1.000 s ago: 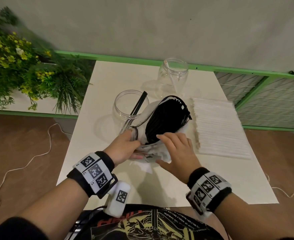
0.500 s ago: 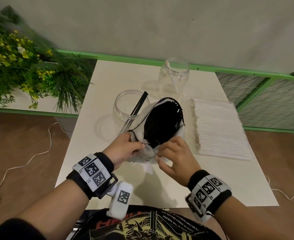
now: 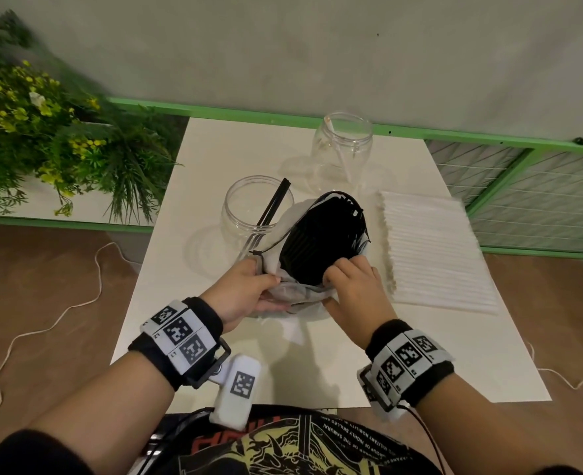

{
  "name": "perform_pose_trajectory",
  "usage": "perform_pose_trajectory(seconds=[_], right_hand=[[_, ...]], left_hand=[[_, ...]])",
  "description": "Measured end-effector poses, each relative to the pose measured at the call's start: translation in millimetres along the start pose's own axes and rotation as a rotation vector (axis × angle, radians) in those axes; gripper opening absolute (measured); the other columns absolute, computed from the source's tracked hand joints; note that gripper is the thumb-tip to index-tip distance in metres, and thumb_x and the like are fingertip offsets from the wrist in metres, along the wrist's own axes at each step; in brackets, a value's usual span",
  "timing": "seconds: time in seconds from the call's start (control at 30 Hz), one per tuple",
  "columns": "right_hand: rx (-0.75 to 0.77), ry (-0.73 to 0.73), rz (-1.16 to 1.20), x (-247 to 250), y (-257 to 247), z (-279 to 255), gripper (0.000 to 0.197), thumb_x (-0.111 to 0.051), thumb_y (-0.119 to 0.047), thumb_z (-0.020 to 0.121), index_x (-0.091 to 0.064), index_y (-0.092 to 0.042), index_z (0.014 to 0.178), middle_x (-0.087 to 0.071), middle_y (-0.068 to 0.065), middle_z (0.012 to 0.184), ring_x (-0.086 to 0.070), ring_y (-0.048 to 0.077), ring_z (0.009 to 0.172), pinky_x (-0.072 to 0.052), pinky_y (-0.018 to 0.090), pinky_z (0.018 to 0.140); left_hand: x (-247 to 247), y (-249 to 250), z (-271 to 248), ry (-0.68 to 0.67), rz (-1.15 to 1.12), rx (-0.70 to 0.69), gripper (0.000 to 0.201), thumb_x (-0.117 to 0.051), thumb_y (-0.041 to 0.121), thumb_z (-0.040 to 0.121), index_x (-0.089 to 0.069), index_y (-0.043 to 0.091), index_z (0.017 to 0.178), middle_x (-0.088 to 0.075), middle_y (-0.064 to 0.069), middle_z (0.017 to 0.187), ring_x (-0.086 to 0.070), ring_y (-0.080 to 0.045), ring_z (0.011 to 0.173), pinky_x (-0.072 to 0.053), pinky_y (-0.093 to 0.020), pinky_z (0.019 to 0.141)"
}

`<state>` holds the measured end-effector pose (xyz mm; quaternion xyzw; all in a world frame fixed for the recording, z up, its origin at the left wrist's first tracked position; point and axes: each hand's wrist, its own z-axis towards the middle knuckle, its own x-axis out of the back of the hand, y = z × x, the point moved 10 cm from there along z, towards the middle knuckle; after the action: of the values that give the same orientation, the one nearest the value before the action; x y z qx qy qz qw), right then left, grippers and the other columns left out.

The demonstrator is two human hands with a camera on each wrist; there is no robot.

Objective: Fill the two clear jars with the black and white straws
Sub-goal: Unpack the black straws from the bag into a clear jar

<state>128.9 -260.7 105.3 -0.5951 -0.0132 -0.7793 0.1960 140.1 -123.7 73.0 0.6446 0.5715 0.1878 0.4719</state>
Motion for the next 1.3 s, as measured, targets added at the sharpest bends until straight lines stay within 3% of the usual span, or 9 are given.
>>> perform_pose_trajectory(seconds=[0.2, 0.3, 0.4, 0.63, 0.73, 0.9, 1.03, 1.17, 1.3], right_hand=[[0.017, 0.120, 0.200, 10.5, 3.9, 0.4, 0.032, -0.075, 0.006, 0.064, -0.051, -0.012, 0.072, -0.051, -0.002, 0.070, -0.033, 0.014, 0.077, -0.027, 0.021, 0.066], [0.092, 0.077, 0.204, 6.3, -2.2, -2.5, 0.021, -0.076, 0.000, 0.072, -0.060, -0.012, 0.079, -0.056, -0.002, 0.076, -0.039, 0.019, 0.079, -0.033, 0.022, 0.073], [0.129, -0.011, 0.269, 1.5, -7.3, -9.3, 0.005, -0.065, -0.018, 0.081, -0.067, -0.014, 0.081, -0.060, -0.003, 0.088, -0.043, 0.020, 0.090, -0.037, 0.022, 0.082], [0.098, -0.179, 0.319, -5.7, -12.9, -12.6, 0.040, -0.040, -0.030, 0.093, -0.073, -0.014, 0.078, -0.063, -0.004, 0.102, -0.041, 0.021, 0.104, -0.026, 0.016, 0.092], [0.041, -0.176, 0.346, -8.2, -11.8, -10.0, 0.042, -0.036, -0.030, 0.093, -0.074, -0.014, 0.086, -0.066, -0.003, 0.103, -0.040, 0.016, 0.104, -0.026, 0.016, 0.091], [-0.195, -0.097, 0.397, -4.2, 4.8, -5.5, 0.009, -0.061, -0.015, 0.087, -0.060, -0.017, 0.095, -0.063, -0.002, 0.092, -0.054, 0.014, 0.090, -0.045, 0.022, 0.076], [-0.248, -0.105, 0.378, -10.2, 4.9, 1.8, 0.045, -0.076, -0.016, 0.074, -0.050, -0.014, 0.110, -0.054, -0.002, 0.098, -0.049, 0.014, 0.089, -0.038, 0.018, 0.071], [-0.163, -0.061, 0.184, -12.5, -6.9, 9.6, 0.063, -0.084, -0.026, 0.062, -0.058, -0.013, 0.118, -0.054, 0.005, 0.098, -0.051, 0.026, 0.088, -0.047, 0.034, 0.076], [-0.170, 0.013, 0.230, -8.0, -7.3, 12.2, 0.043, -0.080, -0.022, 0.068, -0.067, -0.014, 0.108, -0.049, 0.002, 0.090, -0.047, 0.023, 0.084, -0.047, 0.036, 0.074]], left_hand=[[1.2, -2.7, 1.5, 0.001, -0.104, 0.021, 0.023, -0.037, -0.005, 0.097, -0.046, -0.003, 0.118, -0.065, -0.022, 0.110, -0.071, -0.029, 0.090, -0.059, -0.041, 0.076], [3.2, 1.8, 2.9, 0.047, -0.106, -0.023, 0.016, -0.036, -0.008, 0.097, -0.046, 0.002, 0.104, -0.061, -0.022, 0.114, -0.069, -0.030, 0.091, -0.059, -0.041, 0.078], [4.1, -1.5, 6.2, 0.076, -0.081, -0.044, 0.023, -0.036, -0.010, 0.095, -0.044, -0.008, 0.117, -0.061, -0.025, 0.119, -0.068, -0.030, 0.096, -0.059, -0.038, 0.078], [-4.5, 8.3, 6.1, 0.048, 0.229, -0.160, 0.023, -0.063, 0.007, 0.087, -0.064, 0.005, 0.109, -0.071, -0.018, 0.099, -0.069, -0.030, 0.094, -0.057, -0.034, 0.074], [-4.3, 15.5, 5.9, 0.053, 0.404, -0.220, 0.034, -0.070, 0.020, 0.072, -0.066, 0.012, 0.104, -0.072, -0.013, 0.096, -0.068, -0.031, 0.093, -0.055, -0.045, 0.081], [4.8, 14.9, 5.6, 0.112, 0.387, -0.218, 0.043, -0.071, 0.015, 0.062, -0.062, 0.008, 0.104, -0.071, -0.011, 0.100, -0.068, -0.023, 0.097, -0.052, -0.040, 0.091], [3.7, 12.7, 6.9, 0.128, 0.410, -0.209, 0.027, -0.067, -0.010, 0.073, -0.059, 0.012, 0.088, -0.067, -0.006, 0.084, -0.062, -0.015, 0.077, -0.047, -0.021, 0.068], [3.7, 13.2, 9.1, 0.088, 0.472, -0.212, 0.030, -0.067, -0.005, 0.069, -0.061, 0.003, 0.097, -0.070, -0.013, 0.094, -0.066, -0.020, 0.086, -0.053, -0.035, 0.080], [11.3, 10.1, 9.7, 0.048, 0.514, -0.176, 0.041, -0.060, 0.004, 0.062, -0.063, 0.006, 0.104, -0.072, -0.011, 0.099, -0.067, -0.024, 0.098, -0.051, -0.044, 0.093]])
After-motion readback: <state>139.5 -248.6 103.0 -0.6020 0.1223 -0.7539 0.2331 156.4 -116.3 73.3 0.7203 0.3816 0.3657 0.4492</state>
